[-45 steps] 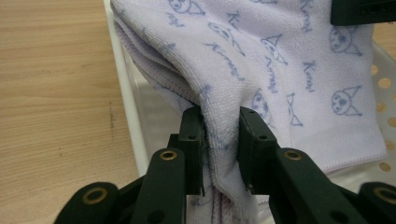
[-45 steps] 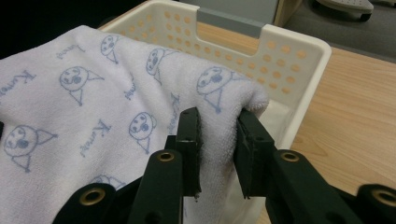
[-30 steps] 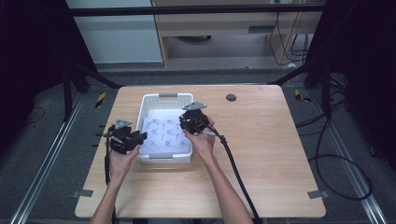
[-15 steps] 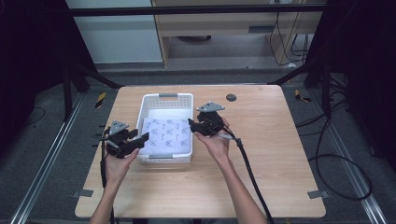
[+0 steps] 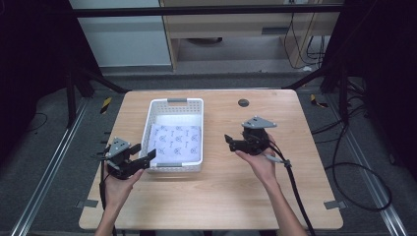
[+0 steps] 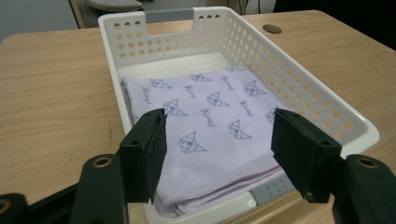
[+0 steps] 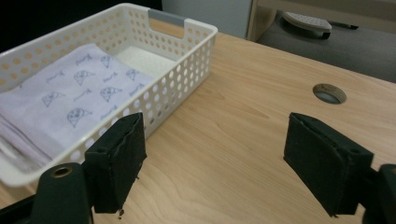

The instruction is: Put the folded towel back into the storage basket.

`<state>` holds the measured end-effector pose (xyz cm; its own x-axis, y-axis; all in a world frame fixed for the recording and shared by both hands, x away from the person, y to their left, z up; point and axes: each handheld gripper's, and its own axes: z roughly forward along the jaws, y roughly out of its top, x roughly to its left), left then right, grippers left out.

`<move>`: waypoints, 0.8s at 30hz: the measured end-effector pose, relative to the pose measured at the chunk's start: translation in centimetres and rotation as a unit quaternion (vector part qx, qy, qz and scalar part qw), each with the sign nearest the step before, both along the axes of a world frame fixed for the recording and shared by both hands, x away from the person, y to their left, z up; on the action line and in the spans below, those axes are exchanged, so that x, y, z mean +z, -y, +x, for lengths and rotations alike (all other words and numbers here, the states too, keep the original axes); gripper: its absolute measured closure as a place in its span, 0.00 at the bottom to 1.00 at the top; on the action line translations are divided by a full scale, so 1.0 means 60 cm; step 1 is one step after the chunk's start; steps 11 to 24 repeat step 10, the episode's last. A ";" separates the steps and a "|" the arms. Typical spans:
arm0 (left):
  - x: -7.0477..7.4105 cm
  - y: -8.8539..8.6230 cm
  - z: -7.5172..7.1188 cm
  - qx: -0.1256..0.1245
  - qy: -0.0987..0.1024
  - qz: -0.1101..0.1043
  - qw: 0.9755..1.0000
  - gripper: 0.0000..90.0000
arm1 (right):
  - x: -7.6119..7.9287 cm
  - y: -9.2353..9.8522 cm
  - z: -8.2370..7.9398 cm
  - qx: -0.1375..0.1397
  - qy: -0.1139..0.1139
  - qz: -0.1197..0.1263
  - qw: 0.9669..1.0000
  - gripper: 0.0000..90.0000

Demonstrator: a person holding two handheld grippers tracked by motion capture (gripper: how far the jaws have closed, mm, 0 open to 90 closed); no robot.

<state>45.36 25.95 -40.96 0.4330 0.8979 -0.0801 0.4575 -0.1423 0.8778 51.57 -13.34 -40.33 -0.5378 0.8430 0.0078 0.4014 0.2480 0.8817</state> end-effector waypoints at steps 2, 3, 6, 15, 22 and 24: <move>-0.004 0.001 -0.007 -0.005 -0.001 0.001 1.000 0.37 | -0.006 0.017 -0.010 0.003 -0.006 0.002 1.000 0.20; -0.005 0.001 -0.009 -0.006 -0.001 0.001 1.000 0.36 | -0.011 0.027 -0.015 0.005 -0.007 0.000 1.000 0.20; -0.012 -0.001 -0.021 -0.013 -0.002 0.001 1.000 0.34 | -0.023 0.048 -0.028 0.009 -0.011 -0.008 1.000 0.19; -0.019 -0.005 -0.035 -0.017 -0.001 0.005 1.000 0.31 | -0.038 0.071 -0.045 0.012 -0.018 -0.013 1.000 0.18; -0.019 -0.005 -0.035 -0.017 -0.001 0.005 1.000 0.31 | -0.038 0.071 -0.045 0.012 -0.018 -0.013 1.000 0.18; -0.019 -0.005 -0.035 -0.017 -0.001 0.005 1.000 0.31 | -0.038 0.071 -0.045 0.012 -0.018 -0.013 1.000 0.18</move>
